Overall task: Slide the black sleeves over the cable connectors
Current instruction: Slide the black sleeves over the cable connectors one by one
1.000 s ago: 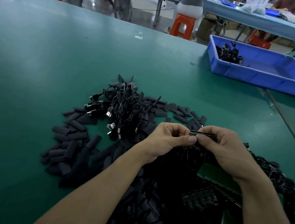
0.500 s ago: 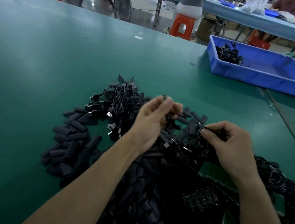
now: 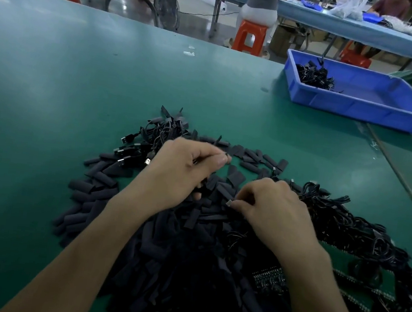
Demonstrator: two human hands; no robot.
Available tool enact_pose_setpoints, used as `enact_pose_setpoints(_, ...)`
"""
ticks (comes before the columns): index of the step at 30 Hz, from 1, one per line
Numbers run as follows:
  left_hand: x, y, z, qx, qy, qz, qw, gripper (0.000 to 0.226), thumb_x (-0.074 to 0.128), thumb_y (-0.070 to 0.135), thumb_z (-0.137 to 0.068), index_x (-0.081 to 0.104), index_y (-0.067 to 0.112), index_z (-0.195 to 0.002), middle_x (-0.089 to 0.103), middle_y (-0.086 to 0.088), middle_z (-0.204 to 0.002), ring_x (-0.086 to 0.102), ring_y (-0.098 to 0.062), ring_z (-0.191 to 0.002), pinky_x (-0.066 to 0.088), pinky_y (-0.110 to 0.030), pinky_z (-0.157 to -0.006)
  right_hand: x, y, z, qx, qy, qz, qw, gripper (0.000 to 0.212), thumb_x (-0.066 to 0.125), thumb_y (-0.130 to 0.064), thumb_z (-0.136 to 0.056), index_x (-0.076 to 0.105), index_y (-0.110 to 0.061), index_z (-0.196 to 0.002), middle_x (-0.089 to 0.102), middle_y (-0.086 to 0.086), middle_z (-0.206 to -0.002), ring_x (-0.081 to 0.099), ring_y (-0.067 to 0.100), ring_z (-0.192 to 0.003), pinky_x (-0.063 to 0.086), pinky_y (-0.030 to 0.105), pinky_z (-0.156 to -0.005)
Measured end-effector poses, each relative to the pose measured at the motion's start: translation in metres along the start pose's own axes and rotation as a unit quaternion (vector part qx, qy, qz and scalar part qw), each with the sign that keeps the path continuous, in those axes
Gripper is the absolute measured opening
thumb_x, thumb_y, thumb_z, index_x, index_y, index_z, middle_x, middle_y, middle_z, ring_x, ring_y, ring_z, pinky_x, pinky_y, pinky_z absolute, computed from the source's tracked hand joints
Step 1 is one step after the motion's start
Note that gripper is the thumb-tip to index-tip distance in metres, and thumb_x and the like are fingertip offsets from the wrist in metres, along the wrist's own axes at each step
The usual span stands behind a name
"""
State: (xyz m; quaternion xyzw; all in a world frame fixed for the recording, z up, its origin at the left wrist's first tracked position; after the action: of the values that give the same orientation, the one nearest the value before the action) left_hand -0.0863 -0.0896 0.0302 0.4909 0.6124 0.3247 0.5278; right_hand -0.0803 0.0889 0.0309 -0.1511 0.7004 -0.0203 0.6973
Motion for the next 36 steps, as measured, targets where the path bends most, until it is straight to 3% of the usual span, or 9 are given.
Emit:
enact_pose_setpoints(5,0.007,-0.027,0.003,-0.031,-0.053,-0.149,0.987,0.035,0.043,0.022,-0.107,0.059,0.019,-0.137,0.052,0.011,-0.074,0.053,0.001,-0.066,0.052,-0.017,-0.068,0.024,-0.015,-0.014,-0.018,-0.011,0.076,0.997,0.025,0.058,-0.039,-0.098,0.062,-0.029,-0.121,0.066,-0.007,-0.112,0.060,0.020,-0.111,0.032,0.044,-0.099)
enact_pose_setpoints(7,0.007,-0.030,0.003,-0.041,-0.054,-0.151,0.986,0.041,0.042,0.017,-0.107,0.051,0.020,-0.146,0.053,0.014,-0.074,0.054,0.008,-0.066,0.042,-0.009,-0.061,0.037,-0.016,-0.017,0.003,-0.027,0.090,0.996,0.025,0.053,-0.042,-0.099,0.061,-0.027,-0.117,0.063,-0.004,-0.112,0.058,0.022,-0.113,0.021,0.052,-0.110)
enact_pose_setpoints(9,0.006,-0.031,0.001,-0.047,-0.052,-0.132,0.989,0.040,0.044,0.015,-0.106,0.052,0.020,-0.145,0.061,0.012,-0.067,0.055,-0.004,-0.056,0.042,-0.016,-0.052,0.049,-0.017,-0.017,0.015,-0.024,0.093,0.995,0.023,0.052,-0.041,-0.100,0.064,-0.025,-0.111,0.060,-0.002,-0.109,0.056,0.024,-0.112,0.017,0.053,-0.112)
enact_pose_setpoints(16,0.001,-0.035,0.005,-0.085,-0.051,-0.093,0.991,0.007,0.060,0.026,-0.100,0.058,0.031,-0.096,0.074,0.024,-0.083,0.068,-0.003,-0.081,0.053,-0.022,-0.074,0.058,-0.012,-0.009,0.039,0.068,0.002,0.997,0.021,0.050,-0.037,-0.101,0.070,-0.032,-0.103,0.058,-0.008,-0.107,0.050,0.016,-0.108,0.019,0.041,-0.100)
enact_pose_setpoints(19,0.001,-0.031,0.005,-0.083,-0.049,-0.087,0.991,0.011,0.064,0.024,-0.098,0.063,0.033,-0.091,0.075,0.020,-0.081,0.069,0.000,-0.077,0.051,-0.014,-0.070,0.047,-0.013,-0.006,0.020,0.119,-0.083,0.989,0.018,0.055,-0.033,-0.100,0.072,-0.030,-0.104,0.057,-0.009,-0.116,0.047,0.014,-0.116,0.023,0.043,-0.106)
enact_pose_setpoints(22,0.000,-0.032,0.007,-0.092,-0.062,-0.089,0.990,0.016,0.066,0.025,-0.097,0.063,0.037,-0.086,0.073,0.017,-0.079,0.063,0.001,-0.065,0.044,-0.012,-0.057,0.033,-0.011,-0.001,-0.018,0.176,-0.176,0.968,0.013,0.054,-0.027,-0.101,0.067,-0.026,-0.103,0.063,-0.011,-0.099,0.058,0.012,-0.100,0.040,0.042,-0.095)
enact_pose_setpoints(27,-0.001,-0.033,0.007,-0.087,-0.030,-0.097,0.991,0.014,0.064,0.029,-0.098,0.063,0.040,-0.088,0.072,0.015,-0.075,0.064,-0.019,-0.066,0.047,-0.022,-0.055,0.020,0.003,0.004,-0.024,0.172,-0.308,0.936,0.028,0.058,-0.022,-0.101,0.065,-0.029,-0.127,0.071,-0.010,-0.096,0.066,0.004,-0.084,0.050,0.014,-0.074)
enact_pose_setpoints(31,0.000,-0.037,0.006,-0.099,-0.032,-0.083,0.991,0.005,0.067,0.030,-0.097,0.066,0.035,-0.094,0.074,0.017,-0.075,0.068,-0.001,-0.067,0.049,-0.016,-0.061,0.022,0.006,0.003,-0.024,0.150,-0.354,0.923,0.025,0.066,-0.022,-0.096,0.066,-0.035,-0.117,0.070,-0.013,-0.089,0.068,0.005,-0.078,0.055,0.026,-0.072)
enact_pose_setpoints(36,0.003,-0.038,0.005,-0.101,-0.046,-0.087,0.990,0.016,0.064,0.026,-0.098,0.068,0.033,-0.086,0.074,0.018,-0.076,0.067,0.005,-0.069,0.044,-0.007,-0.062,0.028,0.009,0.001,-0.035,0.120,-0.362,0.924,0.020,0.073,-0.019,-0.091,0.073,-0.030,-0.107,0.071,-0.021,-0.092,0.066,-0.005,-0.087,0.050,0.011,-0.075)
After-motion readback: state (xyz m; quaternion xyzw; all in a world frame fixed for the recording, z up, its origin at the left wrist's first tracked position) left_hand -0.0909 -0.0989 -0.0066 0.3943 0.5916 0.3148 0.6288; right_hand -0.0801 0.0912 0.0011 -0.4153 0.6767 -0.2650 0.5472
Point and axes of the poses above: each hand's wrist, its own z-axis away from the middle knuckle, its own x-axis out of the palm, y = z × x, the point moved 4 cm from there along -z, towards the middle knuckle
